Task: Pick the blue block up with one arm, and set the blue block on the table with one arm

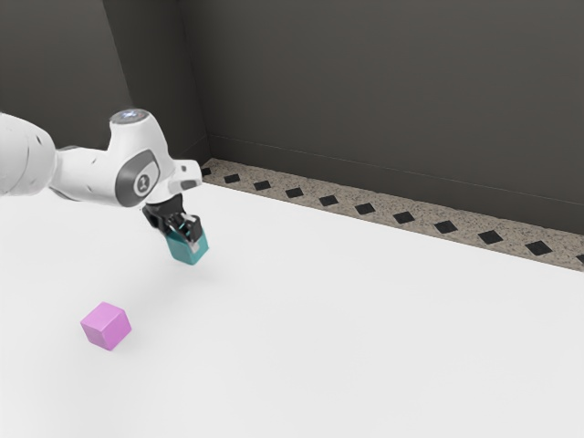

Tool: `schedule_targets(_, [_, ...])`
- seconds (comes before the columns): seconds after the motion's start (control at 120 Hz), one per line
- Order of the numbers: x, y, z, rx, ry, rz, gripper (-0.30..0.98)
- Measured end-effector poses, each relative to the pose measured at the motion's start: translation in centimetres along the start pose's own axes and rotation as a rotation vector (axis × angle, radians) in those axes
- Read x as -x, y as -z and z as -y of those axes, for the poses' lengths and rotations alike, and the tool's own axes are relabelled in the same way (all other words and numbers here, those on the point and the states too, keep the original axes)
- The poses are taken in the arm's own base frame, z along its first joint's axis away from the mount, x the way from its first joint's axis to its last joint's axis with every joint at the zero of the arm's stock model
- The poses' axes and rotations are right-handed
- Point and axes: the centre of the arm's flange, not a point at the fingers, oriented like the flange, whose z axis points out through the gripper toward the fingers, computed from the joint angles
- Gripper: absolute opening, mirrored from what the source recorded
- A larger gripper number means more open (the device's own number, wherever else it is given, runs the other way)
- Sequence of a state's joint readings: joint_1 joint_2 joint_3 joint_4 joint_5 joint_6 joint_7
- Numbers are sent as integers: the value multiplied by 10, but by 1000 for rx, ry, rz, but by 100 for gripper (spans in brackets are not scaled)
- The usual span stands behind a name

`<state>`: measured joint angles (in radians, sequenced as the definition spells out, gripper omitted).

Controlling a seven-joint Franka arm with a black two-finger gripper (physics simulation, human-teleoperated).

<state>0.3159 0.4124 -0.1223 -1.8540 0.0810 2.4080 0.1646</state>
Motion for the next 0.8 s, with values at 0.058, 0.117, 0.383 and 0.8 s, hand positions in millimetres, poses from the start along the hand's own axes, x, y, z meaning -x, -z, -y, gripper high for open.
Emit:
schedule_targets(0.058, [-8,-16,-2,12,-1,7,34])
schedule_targets(0.117, [-12,-28,-2,19,2,13,34])
schedule_targets(0.383, [-17,-17,-9,26,-2,-9,51])
schedule_targets(0.8, [78,358,-75,-53,-20,-251,66])
